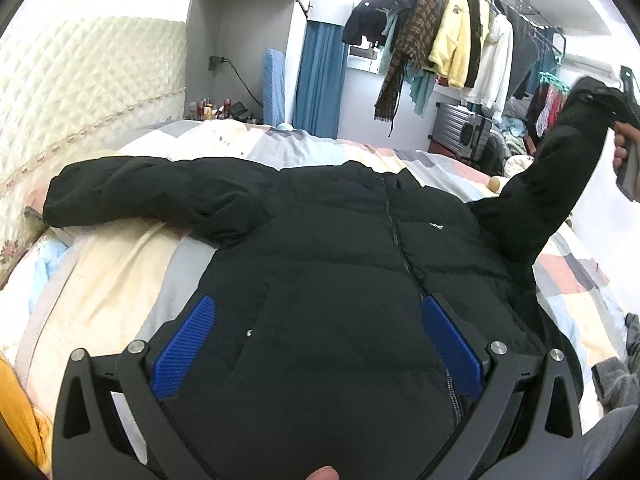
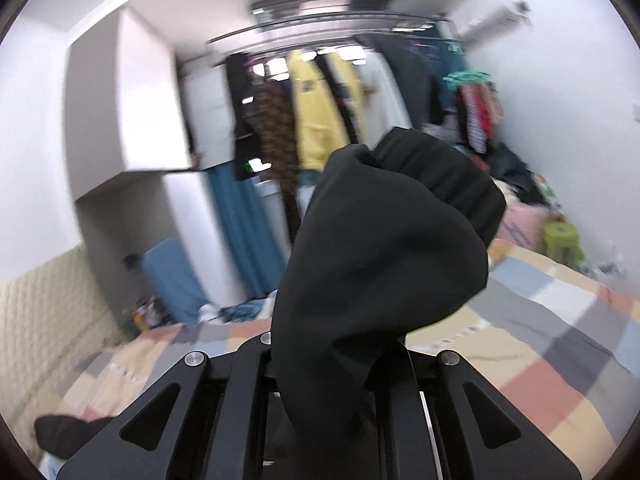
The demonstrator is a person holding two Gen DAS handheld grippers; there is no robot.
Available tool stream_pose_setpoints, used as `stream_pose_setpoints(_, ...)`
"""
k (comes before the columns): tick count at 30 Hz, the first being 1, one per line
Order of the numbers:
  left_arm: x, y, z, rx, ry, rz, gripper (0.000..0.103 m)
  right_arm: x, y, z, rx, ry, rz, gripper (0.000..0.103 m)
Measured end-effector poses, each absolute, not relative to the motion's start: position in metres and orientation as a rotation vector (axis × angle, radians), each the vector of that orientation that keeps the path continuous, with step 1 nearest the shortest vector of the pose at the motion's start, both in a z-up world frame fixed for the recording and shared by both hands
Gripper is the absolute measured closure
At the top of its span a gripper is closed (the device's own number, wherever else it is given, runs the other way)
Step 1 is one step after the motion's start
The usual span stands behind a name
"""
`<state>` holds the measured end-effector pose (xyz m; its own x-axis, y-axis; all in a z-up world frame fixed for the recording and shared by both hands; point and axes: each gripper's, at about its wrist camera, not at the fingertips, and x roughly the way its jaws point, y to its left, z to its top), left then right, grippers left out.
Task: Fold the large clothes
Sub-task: 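Lift the sleeve and fold it across the jacket front with the right gripper, then lay the sleeve on the jacket body, open the right gripper and withdraw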
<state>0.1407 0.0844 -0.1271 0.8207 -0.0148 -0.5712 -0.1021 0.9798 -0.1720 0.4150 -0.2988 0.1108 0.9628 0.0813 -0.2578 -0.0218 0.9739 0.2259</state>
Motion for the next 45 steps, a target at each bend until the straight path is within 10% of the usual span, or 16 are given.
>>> stream_pose_setpoints(18, 0.150, 0.137, -0.146, -0.242, 0.652, 0.116, 0.000, 0.449, -0.018, -0.047, -0.004, 0.458, 0.400, 0.091)
stream_pose_setpoints(35, 0.171, 0.155, -0.182, -0.321, 0.707, 0.065, 0.000, 0.445, 0.042, -0.200, -0.085, 0.741, 0.552, 0.089)
stream_pose_setpoints(42, 0.169, 0.155, -0.181, -0.352, 0.697, 0.036, 0.000, 0.430, 0.037, -0.184, -0.062, 0.759, 0.621, 0.052)
stream_pose_setpoints(45, 0.166, 0.152, -0.178, -0.348, 0.695, 0.030, 0.000, 0.413, 0.028, -0.169, -0.076, 0.741, 0.654, 0.052)
